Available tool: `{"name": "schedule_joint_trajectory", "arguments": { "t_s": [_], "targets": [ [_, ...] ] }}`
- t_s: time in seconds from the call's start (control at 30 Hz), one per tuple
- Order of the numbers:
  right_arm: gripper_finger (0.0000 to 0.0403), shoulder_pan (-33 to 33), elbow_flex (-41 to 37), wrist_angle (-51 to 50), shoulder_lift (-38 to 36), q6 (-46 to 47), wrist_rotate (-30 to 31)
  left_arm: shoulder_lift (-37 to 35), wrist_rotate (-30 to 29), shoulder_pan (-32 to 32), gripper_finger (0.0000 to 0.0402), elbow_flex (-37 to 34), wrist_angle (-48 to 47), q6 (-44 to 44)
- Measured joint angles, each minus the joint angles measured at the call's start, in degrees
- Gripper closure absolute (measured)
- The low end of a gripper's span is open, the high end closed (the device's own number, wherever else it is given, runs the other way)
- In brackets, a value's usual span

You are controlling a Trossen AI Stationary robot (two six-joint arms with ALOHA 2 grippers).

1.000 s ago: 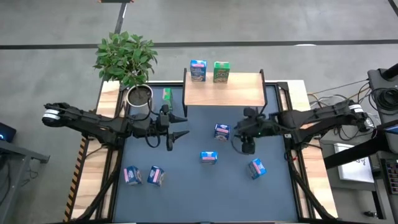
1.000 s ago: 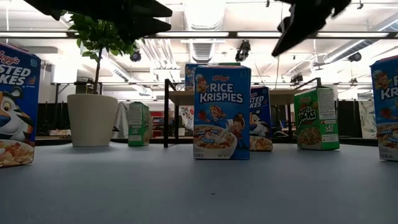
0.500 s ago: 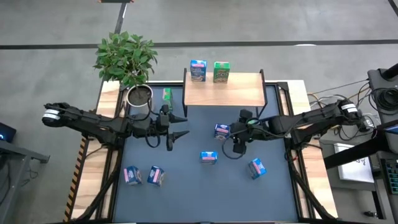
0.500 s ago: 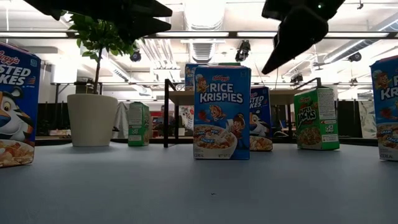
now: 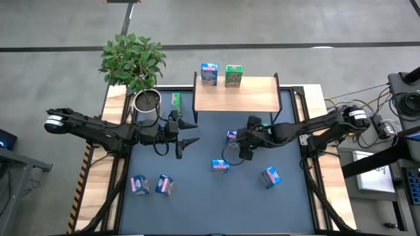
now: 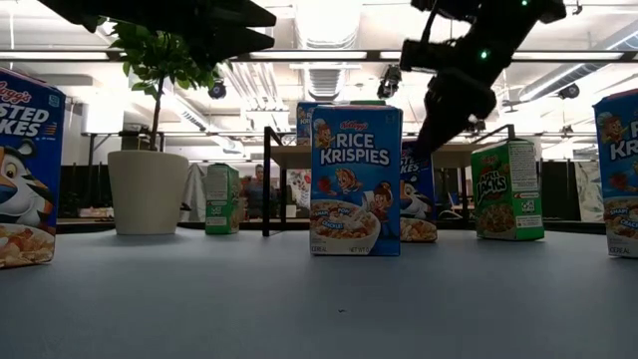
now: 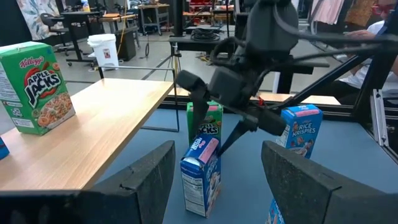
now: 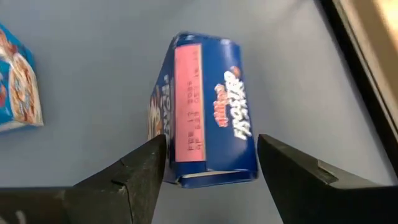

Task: Stack cereal on shelf
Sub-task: Put the top blue cereal box on the shelf

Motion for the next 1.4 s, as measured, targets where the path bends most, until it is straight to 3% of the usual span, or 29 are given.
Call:
{"name": "schedule_joint_trajectory", "arguments": {
  "t_s": [0.47, 0.87, 1.13, 1.4],
  "targets": [
    [0.0246, 0.00, 0.00, -0.03, 0.41, -0.43, -0.58, 0.00, -0.02, 0.00, 0.0178, 0.00, 0.30, 0.02],
    [0.0253, 0.02, 0.09, -0.46, -2.06, -0.56, -2.19, 0.00, -0.03, 0.00, 0.0178, 0.00, 0.41, 0.02],
    [0.0251, 0.02, 0.55, -1.73, -9.56, -0.58, -8.82, 0.00, -0.04, 0.00, 0.0178, 0.00, 0.61, 0.02],
    [0.0254, -0.34, 11.93, -15.52, -16.56, -0.64, -8.05, 0.00, -0.04, 0.00, 0.0178, 0.00, 0.87, 0.02]
  ]
}}
